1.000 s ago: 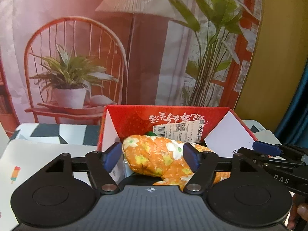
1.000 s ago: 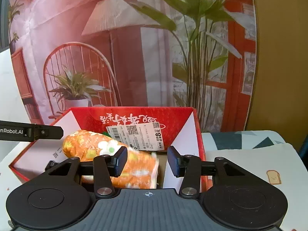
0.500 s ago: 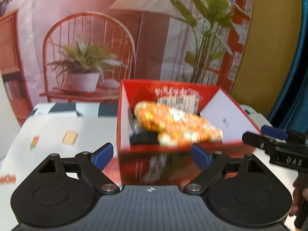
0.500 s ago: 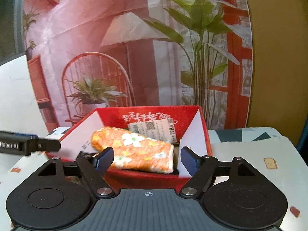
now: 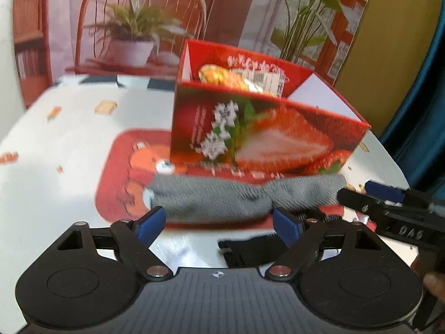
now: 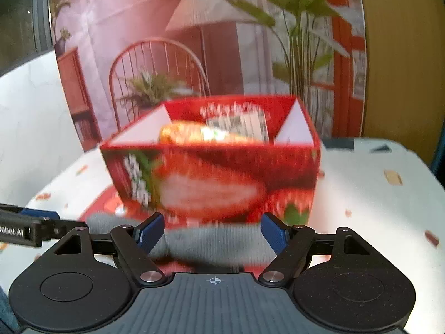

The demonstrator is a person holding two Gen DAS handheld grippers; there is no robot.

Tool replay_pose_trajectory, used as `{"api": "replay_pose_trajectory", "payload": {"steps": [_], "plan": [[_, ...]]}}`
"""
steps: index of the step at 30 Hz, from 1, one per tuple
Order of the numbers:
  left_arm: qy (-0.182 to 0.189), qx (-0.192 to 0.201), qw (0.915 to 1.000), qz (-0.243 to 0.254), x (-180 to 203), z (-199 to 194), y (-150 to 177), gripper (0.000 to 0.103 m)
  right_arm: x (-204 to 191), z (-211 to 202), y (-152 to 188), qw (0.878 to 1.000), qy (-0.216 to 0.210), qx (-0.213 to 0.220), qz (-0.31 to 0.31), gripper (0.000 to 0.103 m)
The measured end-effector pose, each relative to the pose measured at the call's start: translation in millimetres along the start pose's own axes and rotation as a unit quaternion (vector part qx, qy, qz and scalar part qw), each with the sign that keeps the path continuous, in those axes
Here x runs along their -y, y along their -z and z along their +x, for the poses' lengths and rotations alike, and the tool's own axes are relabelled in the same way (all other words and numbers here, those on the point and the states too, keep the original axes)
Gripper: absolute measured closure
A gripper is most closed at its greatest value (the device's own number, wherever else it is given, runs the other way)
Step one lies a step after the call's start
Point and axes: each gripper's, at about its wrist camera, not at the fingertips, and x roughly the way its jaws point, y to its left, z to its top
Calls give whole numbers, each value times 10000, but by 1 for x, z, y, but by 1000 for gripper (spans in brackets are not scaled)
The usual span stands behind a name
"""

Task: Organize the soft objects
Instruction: 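Close both grippers on the black glove lying beside the box, then lift the black glove with both grippers and lower it into the box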

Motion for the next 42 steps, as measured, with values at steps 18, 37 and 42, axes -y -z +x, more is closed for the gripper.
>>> {"api": "replay_pose_trajectory", "payload": {"steps": [18, 37, 42], "plan": [[572, -763, 9954, -114, 8, 49, 24, 49, 9, 34, 33, 9970, -26, -759, 125, 32], [790, -677, 9944, -205, 8, 53, 20, 69, 12, 51, 35, 9937, -260, -1038, 337, 52], [827, -589, 9946, -199, 7, 45, 19, 71, 6, 45, 32, 9939, -375, -998, 280, 76]]}}
